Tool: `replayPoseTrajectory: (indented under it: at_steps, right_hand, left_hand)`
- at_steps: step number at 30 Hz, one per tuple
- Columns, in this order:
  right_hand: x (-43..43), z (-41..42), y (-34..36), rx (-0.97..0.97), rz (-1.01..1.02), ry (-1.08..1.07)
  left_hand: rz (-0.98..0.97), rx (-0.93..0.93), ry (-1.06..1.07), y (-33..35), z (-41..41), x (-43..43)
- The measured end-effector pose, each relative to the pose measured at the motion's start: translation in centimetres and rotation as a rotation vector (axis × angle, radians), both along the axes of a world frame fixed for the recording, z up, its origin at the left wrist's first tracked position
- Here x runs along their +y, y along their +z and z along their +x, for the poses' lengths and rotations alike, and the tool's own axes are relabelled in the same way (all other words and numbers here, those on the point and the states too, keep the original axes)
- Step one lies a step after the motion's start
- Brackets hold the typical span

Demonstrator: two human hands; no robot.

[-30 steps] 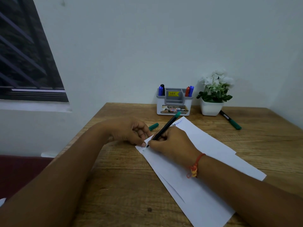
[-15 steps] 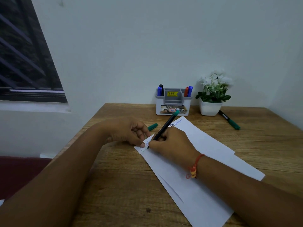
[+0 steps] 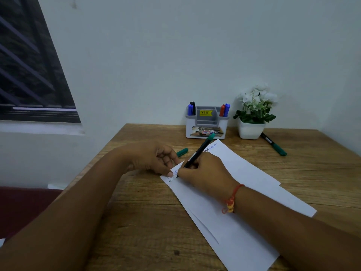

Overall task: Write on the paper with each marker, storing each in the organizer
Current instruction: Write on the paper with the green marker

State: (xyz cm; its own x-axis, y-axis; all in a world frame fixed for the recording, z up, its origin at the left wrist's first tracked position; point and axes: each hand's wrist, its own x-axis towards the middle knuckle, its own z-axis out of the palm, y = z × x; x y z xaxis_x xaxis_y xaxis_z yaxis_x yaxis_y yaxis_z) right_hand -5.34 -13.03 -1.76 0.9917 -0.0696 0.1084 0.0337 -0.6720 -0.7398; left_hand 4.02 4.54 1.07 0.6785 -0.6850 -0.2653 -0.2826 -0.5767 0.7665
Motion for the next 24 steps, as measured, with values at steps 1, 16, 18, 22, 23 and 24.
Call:
replayPoseTrajectory:
  at_steps: [1,16,18,22,23,24]
  right_hand:
    - [-0.1,0.0,0.1,0.005,-0.004,0.002]
    - [-1.5,0.8,-0.5,0.033,0.072,-0.048]
    - [-1.5,0.9,-0.6,0.033,0.049,-0.046]
    - [-1.3,1.1,-0.9,0.048,0.066,-0.015]
    - [-1.3,1.0,-0.9,0.034,0.065,-0.016]
    - [-1.3,1.1,-1.0,0.024,0.06,-0.015]
  left_hand:
    - [-0.002,0.001,-0.002,0.0,0.0,0.0]
    - [0.017,-0.013,-0.011,-0.1,0.4,0.0]
    - [0.022,-0.02,-0.015,-0.1,0.4,0.1]
    - [0.015,-0.025,-0.014,-0.2,0.4,0.2]
    - [0.013,-0.027,-0.013,-0.2,0.4,0.2]
    - [0.015,-0.029,-0.011,-0.2,0.4,0.2]
